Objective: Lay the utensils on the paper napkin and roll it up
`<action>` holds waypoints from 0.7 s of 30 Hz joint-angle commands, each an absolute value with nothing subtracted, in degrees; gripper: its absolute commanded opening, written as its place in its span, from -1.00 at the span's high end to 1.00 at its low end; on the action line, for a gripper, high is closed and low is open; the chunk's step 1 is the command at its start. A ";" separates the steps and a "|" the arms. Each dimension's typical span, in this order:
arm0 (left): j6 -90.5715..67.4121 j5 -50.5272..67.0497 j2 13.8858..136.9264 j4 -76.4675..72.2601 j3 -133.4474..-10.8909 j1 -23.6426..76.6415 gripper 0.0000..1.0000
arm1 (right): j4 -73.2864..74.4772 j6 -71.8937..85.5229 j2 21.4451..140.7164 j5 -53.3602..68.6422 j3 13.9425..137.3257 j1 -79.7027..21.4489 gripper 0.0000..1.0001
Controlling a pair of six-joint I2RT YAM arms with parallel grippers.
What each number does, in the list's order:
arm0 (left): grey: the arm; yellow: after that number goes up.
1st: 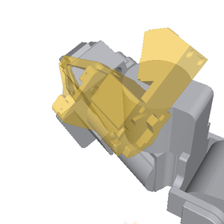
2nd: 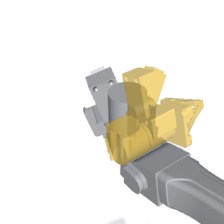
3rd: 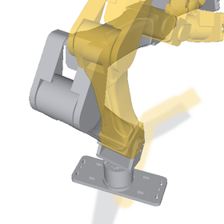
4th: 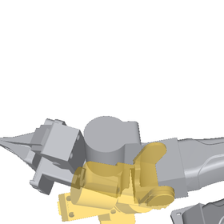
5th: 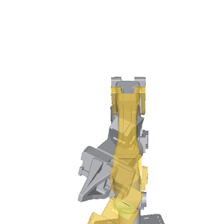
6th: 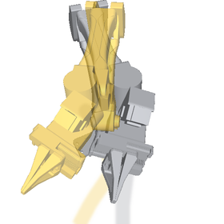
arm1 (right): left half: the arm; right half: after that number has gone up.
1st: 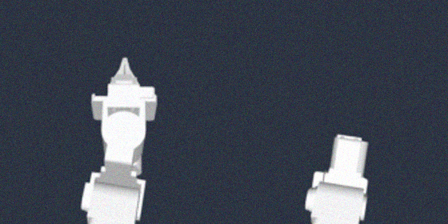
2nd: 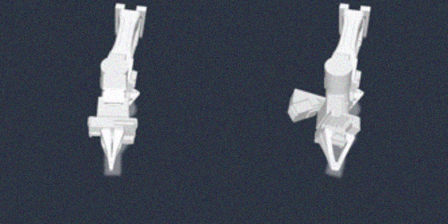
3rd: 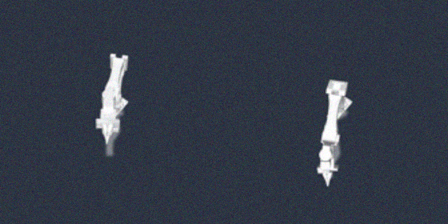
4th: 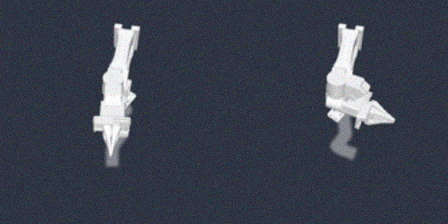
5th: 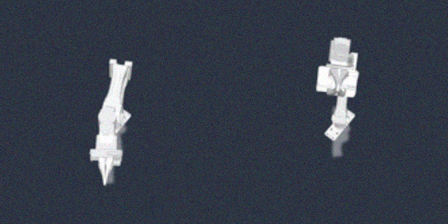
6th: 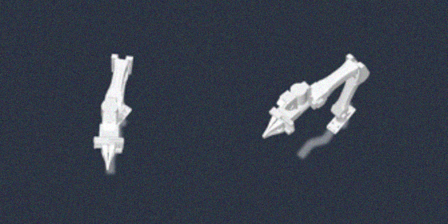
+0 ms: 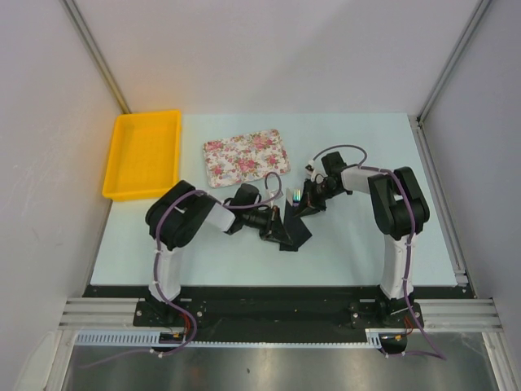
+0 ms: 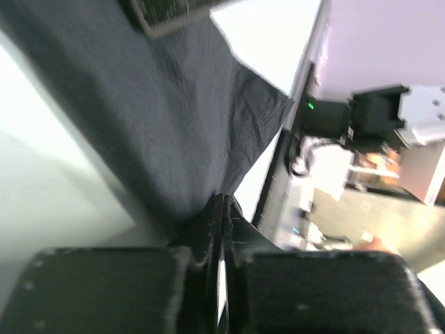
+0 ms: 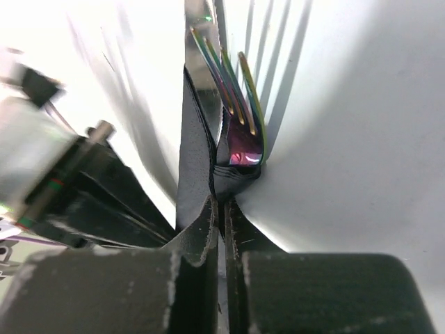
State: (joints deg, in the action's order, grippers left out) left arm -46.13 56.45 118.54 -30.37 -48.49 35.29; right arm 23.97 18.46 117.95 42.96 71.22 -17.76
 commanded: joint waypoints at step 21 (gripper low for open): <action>8.62 24.01 68.40 14.33 -61.79 20.22 -0.99 | 20.56 11.79 100.20 48.87 74.61 -16.61 1.00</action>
State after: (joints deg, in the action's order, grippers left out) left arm -0.14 32.80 75.09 11.22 -60.01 20.53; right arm 21.10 15.27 106.28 45.87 71.20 -16.16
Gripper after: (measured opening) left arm 0.995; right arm 0.020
